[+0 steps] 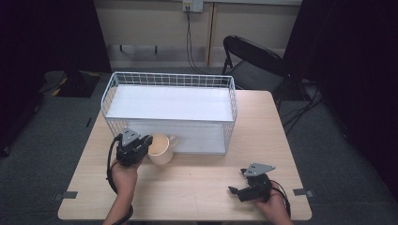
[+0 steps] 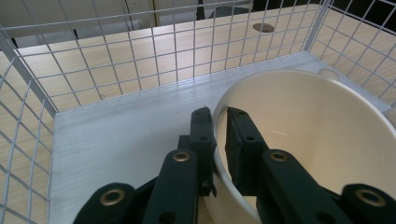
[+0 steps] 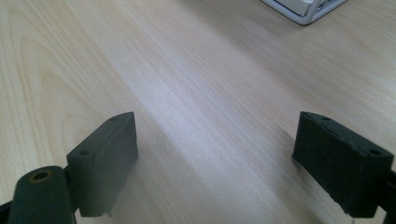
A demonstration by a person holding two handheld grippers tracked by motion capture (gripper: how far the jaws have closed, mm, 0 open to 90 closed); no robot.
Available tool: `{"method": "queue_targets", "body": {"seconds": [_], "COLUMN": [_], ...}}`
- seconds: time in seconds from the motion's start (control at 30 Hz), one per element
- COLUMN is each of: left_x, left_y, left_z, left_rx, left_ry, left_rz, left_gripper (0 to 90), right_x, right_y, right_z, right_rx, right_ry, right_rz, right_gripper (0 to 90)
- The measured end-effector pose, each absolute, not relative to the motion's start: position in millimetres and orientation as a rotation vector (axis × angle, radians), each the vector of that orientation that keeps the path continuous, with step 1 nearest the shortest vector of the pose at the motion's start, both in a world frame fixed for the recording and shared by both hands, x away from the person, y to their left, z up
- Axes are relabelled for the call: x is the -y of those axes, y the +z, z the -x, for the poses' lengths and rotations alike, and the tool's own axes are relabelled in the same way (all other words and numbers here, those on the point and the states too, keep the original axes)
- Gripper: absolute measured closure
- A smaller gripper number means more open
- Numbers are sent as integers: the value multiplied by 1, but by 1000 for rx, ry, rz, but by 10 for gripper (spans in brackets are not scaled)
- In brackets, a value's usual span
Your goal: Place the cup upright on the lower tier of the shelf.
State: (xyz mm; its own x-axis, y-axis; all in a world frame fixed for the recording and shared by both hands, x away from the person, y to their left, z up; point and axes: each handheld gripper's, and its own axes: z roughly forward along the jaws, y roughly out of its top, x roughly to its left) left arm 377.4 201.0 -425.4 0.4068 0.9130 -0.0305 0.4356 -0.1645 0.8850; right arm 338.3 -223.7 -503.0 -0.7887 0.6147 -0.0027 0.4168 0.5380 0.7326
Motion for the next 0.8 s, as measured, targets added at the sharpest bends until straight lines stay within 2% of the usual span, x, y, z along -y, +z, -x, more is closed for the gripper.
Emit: {"method": "queue_targets", "body": {"seconds": [0.8], "left_x": [-199], "left_y": [-431], "left_z": [-391], "left_rx": [-1225], "left_ry": [709], "left_rz": [-1741], "left_gripper": [817], "right_x": [224], "right_y": [-503], "right_z": [-338], "right_rx": [-2518], "right_ry": [1096], "right_rz": [-864], "right_gripper": [130]}}
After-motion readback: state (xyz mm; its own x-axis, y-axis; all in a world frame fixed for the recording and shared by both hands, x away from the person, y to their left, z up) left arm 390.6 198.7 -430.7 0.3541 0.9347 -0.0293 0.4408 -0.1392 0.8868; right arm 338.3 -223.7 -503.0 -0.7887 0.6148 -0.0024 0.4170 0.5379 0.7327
